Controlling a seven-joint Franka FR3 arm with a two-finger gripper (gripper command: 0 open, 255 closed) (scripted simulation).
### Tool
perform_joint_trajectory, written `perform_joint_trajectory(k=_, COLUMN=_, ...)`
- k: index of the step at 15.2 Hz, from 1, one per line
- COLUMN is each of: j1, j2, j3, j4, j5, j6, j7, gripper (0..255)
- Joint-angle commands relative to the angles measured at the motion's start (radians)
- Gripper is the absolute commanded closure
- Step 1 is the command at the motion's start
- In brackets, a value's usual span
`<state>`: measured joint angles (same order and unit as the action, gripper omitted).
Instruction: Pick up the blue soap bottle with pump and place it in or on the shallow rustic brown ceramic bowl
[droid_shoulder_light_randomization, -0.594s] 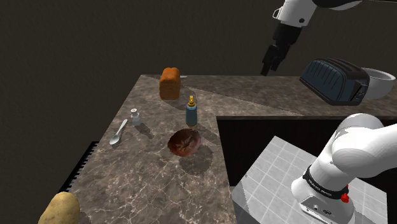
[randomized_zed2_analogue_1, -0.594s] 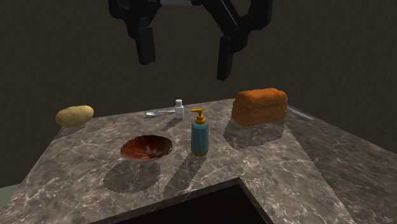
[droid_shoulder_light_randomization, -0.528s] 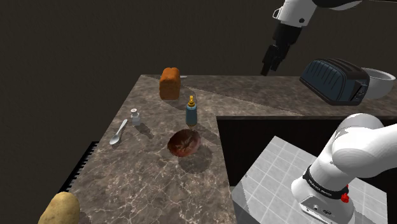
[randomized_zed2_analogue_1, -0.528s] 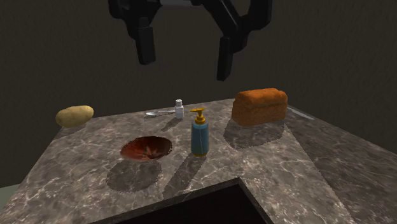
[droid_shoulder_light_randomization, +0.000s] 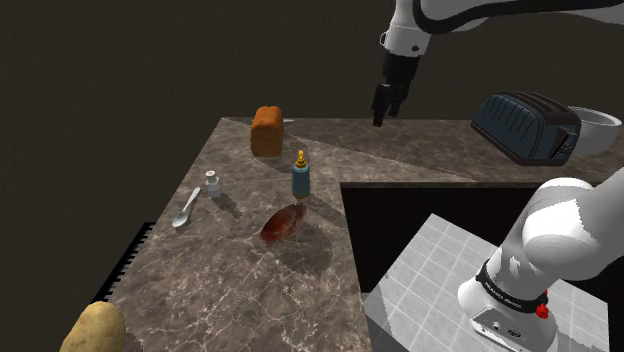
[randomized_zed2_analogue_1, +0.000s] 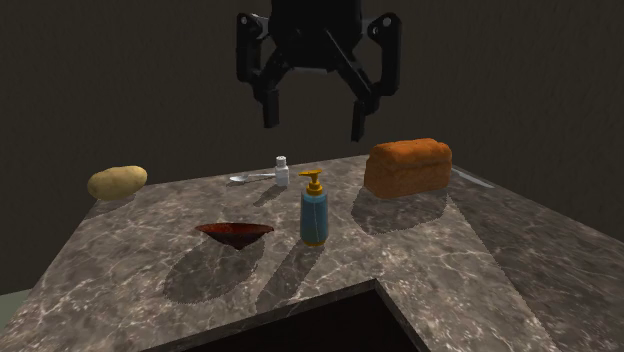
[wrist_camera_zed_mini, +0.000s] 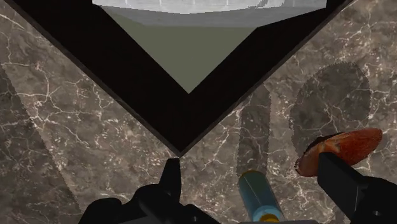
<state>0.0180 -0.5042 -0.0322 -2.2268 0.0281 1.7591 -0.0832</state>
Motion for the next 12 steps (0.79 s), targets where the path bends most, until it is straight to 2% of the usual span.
perform_joint_trajectory(k=1, j1=0.011, j2=0.085, j3=0.015, j4=0.046, j5=-0.004, j6=0.018, j7=0.0, gripper=0)
perform_joint_trajectory(k=12, j1=0.057, j2=0.553, j3=0.073, j4=0.367, j5=-0.063, j6=0.049, j7=-0.009, gripper=0)
